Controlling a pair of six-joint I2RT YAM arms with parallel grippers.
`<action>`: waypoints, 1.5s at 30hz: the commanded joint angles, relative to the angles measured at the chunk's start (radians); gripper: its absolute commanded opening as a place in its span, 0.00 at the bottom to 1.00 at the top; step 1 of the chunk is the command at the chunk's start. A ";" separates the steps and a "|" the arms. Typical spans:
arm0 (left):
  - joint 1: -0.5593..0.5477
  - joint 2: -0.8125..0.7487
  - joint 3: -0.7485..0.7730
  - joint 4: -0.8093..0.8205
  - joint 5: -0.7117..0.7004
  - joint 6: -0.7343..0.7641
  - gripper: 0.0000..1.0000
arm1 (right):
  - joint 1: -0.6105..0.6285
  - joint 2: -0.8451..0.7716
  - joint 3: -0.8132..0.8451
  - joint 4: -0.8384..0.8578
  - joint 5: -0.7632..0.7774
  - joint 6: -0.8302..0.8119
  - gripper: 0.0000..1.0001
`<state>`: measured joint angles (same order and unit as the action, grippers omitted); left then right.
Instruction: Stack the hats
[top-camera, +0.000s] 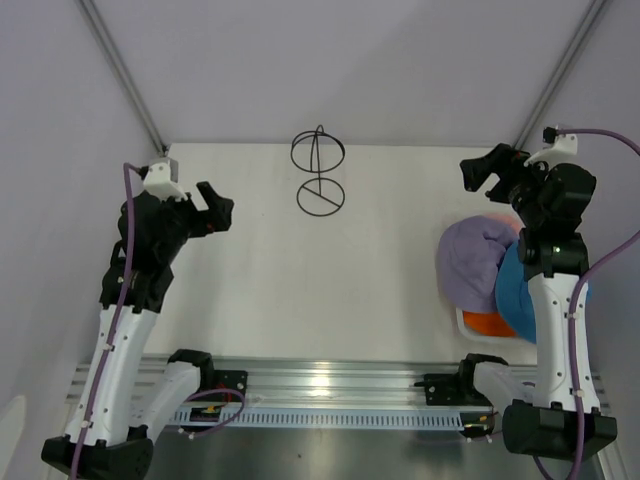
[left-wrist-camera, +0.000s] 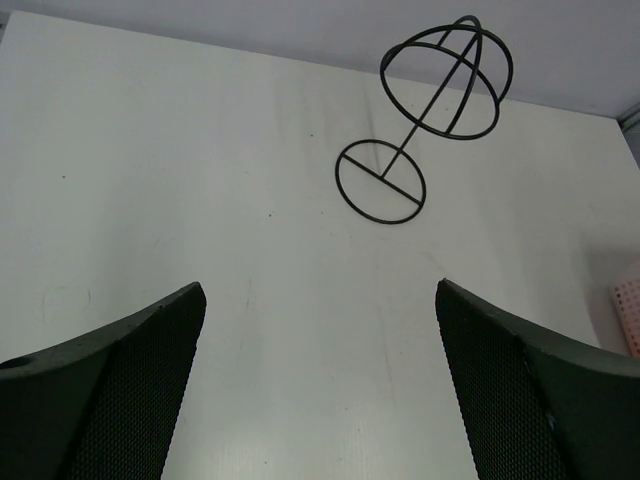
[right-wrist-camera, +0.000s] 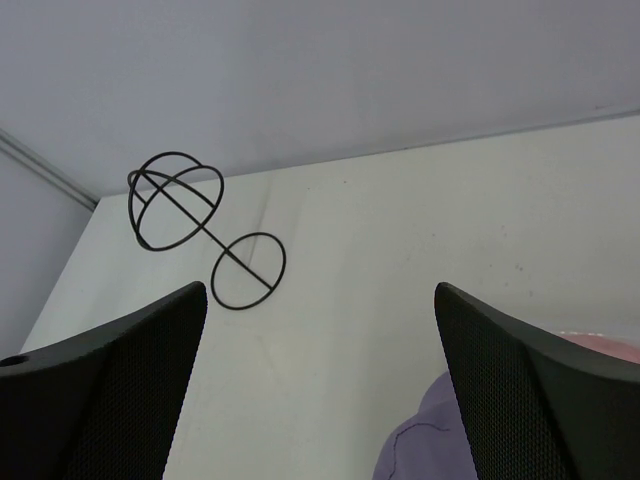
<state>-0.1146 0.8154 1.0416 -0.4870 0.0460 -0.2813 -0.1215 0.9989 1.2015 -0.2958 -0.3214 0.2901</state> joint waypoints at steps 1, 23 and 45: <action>0.003 -0.015 0.031 0.005 0.052 0.008 0.99 | 0.006 0.015 0.053 0.066 -0.045 0.009 1.00; -0.198 0.931 0.727 0.047 0.189 0.110 0.88 | 0.094 0.029 -0.074 0.127 0.024 -0.023 1.00; -0.214 1.146 0.800 0.074 -0.078 -0.206 0.83 | 0.098 0.029 -0.134 0.118 0.021 -0.034 1.00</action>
<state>-0.3305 1.9202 1.8019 -0.4278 -0.0032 -0.4343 -0.0284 1.0325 1.0603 -0.2119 -0.3016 0.2653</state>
